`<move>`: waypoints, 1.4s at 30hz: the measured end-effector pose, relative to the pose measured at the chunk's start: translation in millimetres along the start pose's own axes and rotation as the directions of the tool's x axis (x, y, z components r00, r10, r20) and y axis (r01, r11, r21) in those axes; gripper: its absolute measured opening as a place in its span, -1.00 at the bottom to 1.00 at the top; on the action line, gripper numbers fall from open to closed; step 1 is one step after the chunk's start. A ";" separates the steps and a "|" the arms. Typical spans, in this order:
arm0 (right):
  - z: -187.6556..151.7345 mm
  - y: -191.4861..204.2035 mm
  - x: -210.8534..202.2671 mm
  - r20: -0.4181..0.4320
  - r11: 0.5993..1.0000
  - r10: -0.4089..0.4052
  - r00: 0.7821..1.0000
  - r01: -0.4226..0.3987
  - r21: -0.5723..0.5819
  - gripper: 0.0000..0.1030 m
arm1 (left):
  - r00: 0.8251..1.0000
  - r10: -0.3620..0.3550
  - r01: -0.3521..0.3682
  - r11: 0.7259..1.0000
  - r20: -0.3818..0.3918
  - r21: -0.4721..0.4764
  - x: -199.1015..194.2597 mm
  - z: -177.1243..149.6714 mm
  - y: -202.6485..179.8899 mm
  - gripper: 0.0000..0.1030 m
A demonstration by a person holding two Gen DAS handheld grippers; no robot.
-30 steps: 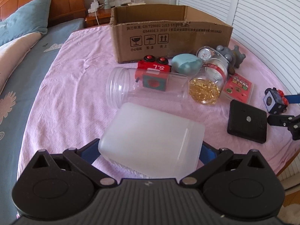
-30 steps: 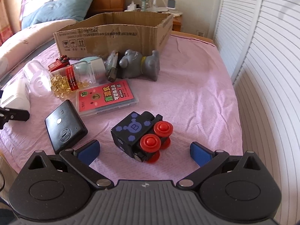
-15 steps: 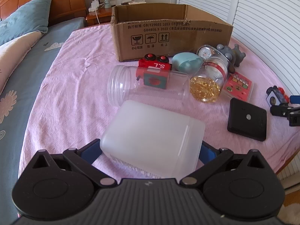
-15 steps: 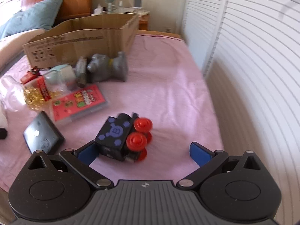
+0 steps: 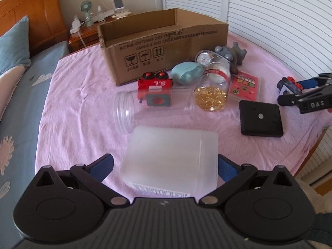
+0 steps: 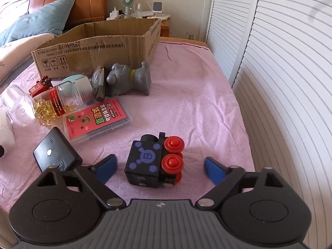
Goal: Organize rigid objects
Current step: 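Close left tool on white plastic box while right tool grasps black cube toy, then carry white box into cardboard box with left tool while right tool drops cube toy there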
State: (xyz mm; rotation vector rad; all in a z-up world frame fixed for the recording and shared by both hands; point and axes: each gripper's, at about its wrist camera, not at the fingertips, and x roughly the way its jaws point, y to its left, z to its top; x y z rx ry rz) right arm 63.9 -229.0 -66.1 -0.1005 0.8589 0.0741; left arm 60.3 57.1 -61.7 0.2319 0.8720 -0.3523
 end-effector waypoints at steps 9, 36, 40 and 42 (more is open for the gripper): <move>2.0 2.8 -2.9 0.014 1.000 0.001 1.000 -0.001 0.000 0.29 | 0.999 -0.035 0.035 0.999 -0.008 0.013 5.2 5.6 -1.3 0.69; 47.0 9.8 -35.5 0.048 0.980 0.148 0.988 -0.140 -0.144 0.07 | 0.998 -0.064 0.064 0.998 0.010 0.029 -41.1 48.0 4.8 0.62; 70.3 11.7 -42.0 0.080 0.972 0.188 0.979 -0.173 -0.159 0.07 | 0.997 -0.052 0.050 0.998 0.049 0.028 -42.8 83.8 12.8 0.62; 82.3 12.6 -45.0 0.103 0.969 0.202 0.974 -0.183 -0.166 0.07 | 0.997 -0.041 0.039 0.999 0.068 0.034 -40.0 105.7 17.6 0.62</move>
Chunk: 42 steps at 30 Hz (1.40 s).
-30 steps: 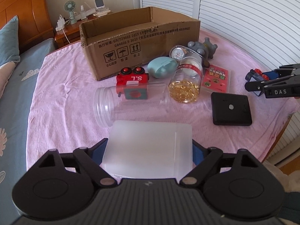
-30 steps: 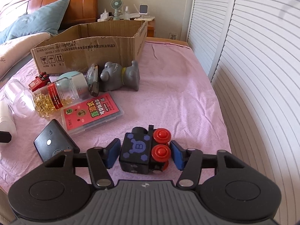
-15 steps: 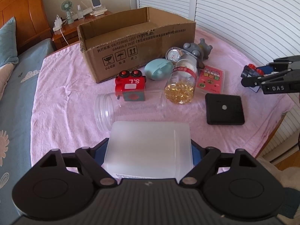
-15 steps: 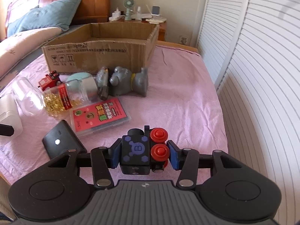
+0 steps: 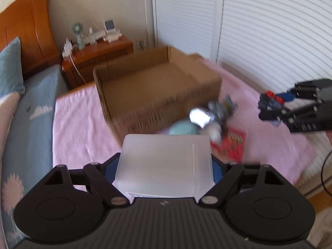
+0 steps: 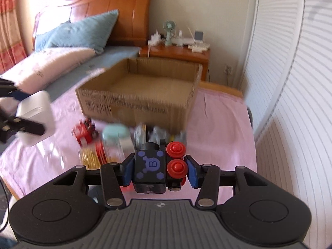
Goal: Organize rigid objects
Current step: 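Carry white box into cardboard box with left tool while right tool drops cube toy there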
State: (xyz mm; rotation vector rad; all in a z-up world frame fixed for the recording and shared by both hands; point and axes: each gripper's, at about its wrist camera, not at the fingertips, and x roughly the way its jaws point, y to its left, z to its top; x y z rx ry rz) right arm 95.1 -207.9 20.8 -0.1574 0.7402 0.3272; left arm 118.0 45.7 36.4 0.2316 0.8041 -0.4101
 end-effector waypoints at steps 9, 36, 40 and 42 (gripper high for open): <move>54.1 -3.9 21.0 0.040 1.000 0.006 0.999 -0.005 -0.025 0.07 | 0.997 0.067 -0.067 0.998 0.031 0.004 58.9 95.1 35.0 0.62; 123.2 -8.0 90.3 -0.014 0.999 0.023 1.000 -0.023 -0.023 0.07 | 0.996 0.090 -0.090 0.993 -0.012 -0.073 79.6 108.2 78.2 0.86; 141.8 -5.4 113.3 -0.034 0.999 0.027 0.999 -0.029 -0.038 0.07 | 0.994 0.109 -0.109 0.990 -0.001 -0.089 52.1 89.6 81.4 0.89; 151.0 -4.7 127.4 -0.048 0.999 0.021 0.999 -0.023 -0.039 0.07 | 0.994 0.108 -0.108 0.991 -0.006 -0.084 43.3 78.6 81.3 0.90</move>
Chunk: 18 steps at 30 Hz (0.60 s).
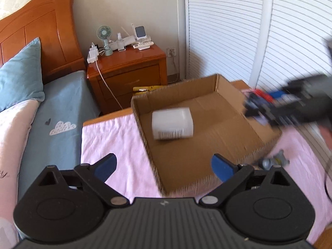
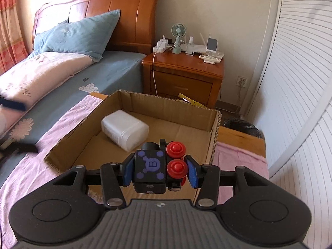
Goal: Organize rigid objects
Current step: 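Carry white box into cardboard box with left tool while right tool drops cube toy there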
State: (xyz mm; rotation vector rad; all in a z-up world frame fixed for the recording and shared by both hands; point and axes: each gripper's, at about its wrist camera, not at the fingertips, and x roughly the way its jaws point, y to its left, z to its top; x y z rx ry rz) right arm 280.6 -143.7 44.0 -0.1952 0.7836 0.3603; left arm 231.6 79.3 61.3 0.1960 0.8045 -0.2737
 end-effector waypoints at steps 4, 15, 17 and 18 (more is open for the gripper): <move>18.4 -2.7 27.2 -0.018 0.999 -0.025 1.000 0.026 0.031 0.10 | 1.000 0.014 -0.014 1.000 -0.001 -0.002 -13.2 -25.3 0.8 0.90; 12.4 -4.1 4.2 0.021 0.996 -0.064 0.998 0.062 0.065 1.00 | 0.998 -0.048 0.049 0.998 0.028 -0.026 -37.0 -75.3 -12.1 0.90; 0.9 -1.9 -9.6 0.014 0.996 -0.059 0.998 0.058 0.070 1.00 | 0.999 -0.040 0.041 0.998 0.022 -0.037 -38.8 -84.3 -16.8 0.90; -3.8 0.1 -14.6 0.008 0.996 -0.054 0.999 0.053 0.066 1.00 | 0.999 -0.043 0.044 0.998 0.020 -0.042 -40.6 -88.5 -18.9 0.90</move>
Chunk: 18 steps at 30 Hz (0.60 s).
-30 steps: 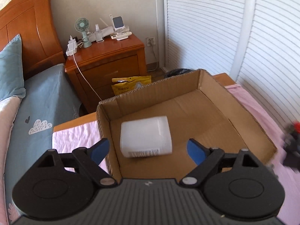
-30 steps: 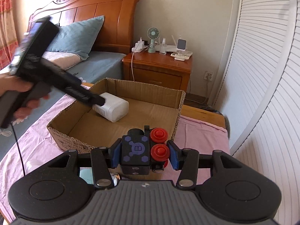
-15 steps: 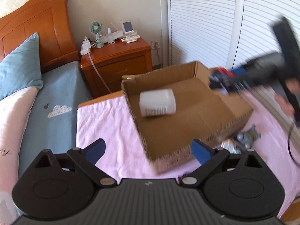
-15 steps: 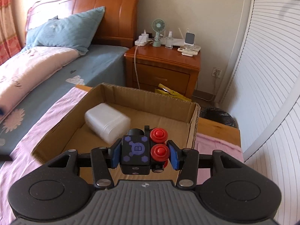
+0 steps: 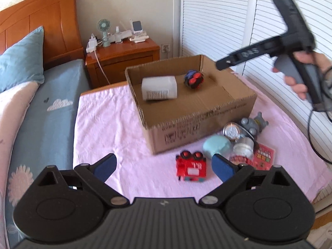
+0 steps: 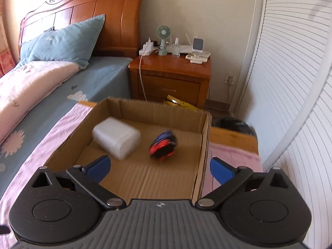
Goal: Organize rigid objects
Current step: 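Carry white box into cardboard box with left tool while right tool drops cube toy there, then move left tool to clear plastic jar while right tool approaches black square pad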
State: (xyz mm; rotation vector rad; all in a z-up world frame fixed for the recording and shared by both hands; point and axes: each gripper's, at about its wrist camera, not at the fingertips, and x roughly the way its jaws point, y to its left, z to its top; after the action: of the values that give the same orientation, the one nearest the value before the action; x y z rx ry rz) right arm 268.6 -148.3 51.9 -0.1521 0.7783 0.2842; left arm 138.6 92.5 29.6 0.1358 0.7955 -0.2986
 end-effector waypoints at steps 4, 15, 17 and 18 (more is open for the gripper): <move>-35.4 8.0 -25.2 -0.019 0.999 0.031 0.999 -0.031 -0.010 1.00 | 1.000 -0.011 0.011 1.000 0.010 0.002 -12.8 -18.9 -7.2 0.90; -142.8 41.2 -69.9 -0.073 0.996 0.088 0.993 -0.090 -0.028 1.00 | 1.000 0.007 -0.007 1.000 -0.001 0.022 -30.5 -79.2 -23.6 0.90; -154.3 50.4 -71.0 -0.091 0.997 0.064 0.994 -0.069 -0.045 1.00 | 1.000 0.005 -0.005 0.999 -0.004 0.037 -30.4 -90.0 -27.7 0.90; -159.7 56.5 -70.9 -0.100 0.997 0.051 0.994 -0.057 -0.056 1.00 | 1.000 0.001 -0.001 0.999 -0.005 0.041 -30.1 -95.4 -29.7 0.90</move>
State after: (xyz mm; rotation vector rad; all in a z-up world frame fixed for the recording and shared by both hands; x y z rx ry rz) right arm 96.4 -146.6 -11.8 -0.2022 0.8732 0.3534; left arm 44.3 92.8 -15.1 0.1755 0.7946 -0.3138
